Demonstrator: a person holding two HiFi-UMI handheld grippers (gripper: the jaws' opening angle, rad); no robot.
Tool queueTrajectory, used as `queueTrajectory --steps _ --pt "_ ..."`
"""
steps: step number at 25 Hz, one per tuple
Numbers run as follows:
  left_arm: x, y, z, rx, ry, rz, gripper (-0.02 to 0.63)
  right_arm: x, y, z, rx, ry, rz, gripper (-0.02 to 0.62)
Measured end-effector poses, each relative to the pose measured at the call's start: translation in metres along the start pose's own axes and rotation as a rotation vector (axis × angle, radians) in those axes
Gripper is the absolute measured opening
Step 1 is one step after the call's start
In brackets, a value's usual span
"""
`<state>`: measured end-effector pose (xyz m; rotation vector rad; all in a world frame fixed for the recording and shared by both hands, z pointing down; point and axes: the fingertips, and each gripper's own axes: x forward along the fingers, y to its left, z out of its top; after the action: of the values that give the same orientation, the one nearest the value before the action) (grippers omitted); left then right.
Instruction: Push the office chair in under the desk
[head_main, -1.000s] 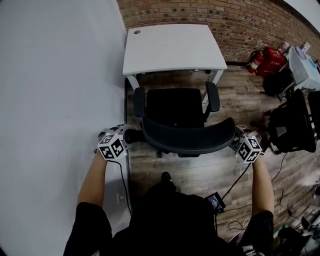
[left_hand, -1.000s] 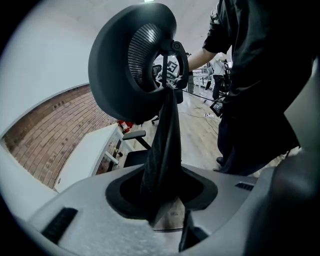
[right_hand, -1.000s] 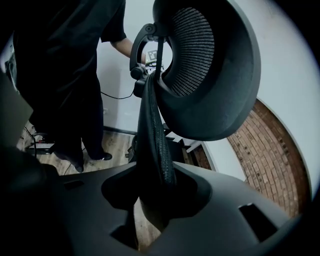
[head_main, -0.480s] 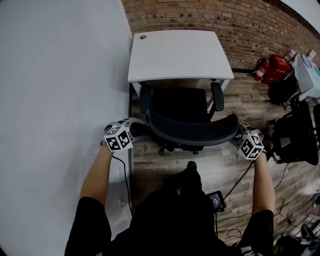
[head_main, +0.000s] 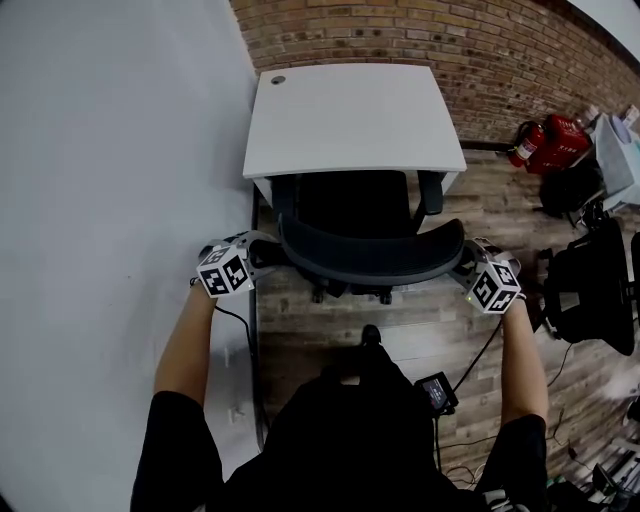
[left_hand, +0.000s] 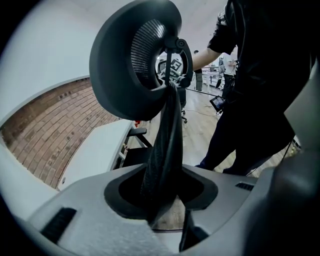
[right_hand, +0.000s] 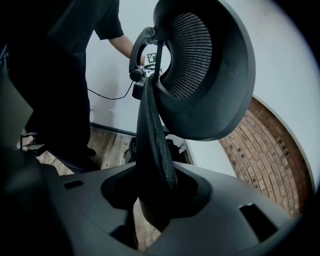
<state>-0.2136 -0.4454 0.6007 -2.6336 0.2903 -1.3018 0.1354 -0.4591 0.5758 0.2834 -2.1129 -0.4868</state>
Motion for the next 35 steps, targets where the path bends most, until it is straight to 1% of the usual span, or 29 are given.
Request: queueTrajectory --steps 14,16,20,24,29,35 --pt "0.032 0.091 0.005 -0.037 0.032 -0.006 0.156 0.031 -0.098 -0.034 -0.028 -0.04 0.007 0.138" --pt "0.036 0.1 0.005 -0.037 0.036 -0.005 0.155 0.035 -0.109 -0.039 -0.035 -0.045 0.006 0.137" --pt "0.045 0.121 0.007 -0.053 0.04 0.023 0.156 0.042 -0.131 -0.048 -0.042 -0.056 -0.006 0.137" --pt "0.054 0.139 0.006 -0.064 0.053 0.015 0.156 0.051 -0.15 -0.057 -0.044 -0.052 0.007 0.137" --pt "0.06 0.16 0.009 -0.08 0.046 0.043 0.156 0.059 -0.175 -0.065 -0.053 -0.055 0.016 0.138" --pt "0.077 0.186 0.005 -0.089 0.063 0.045 0.156 0.074 -0.201 -0.079 -0.061 -0.059 0.026 0.138"
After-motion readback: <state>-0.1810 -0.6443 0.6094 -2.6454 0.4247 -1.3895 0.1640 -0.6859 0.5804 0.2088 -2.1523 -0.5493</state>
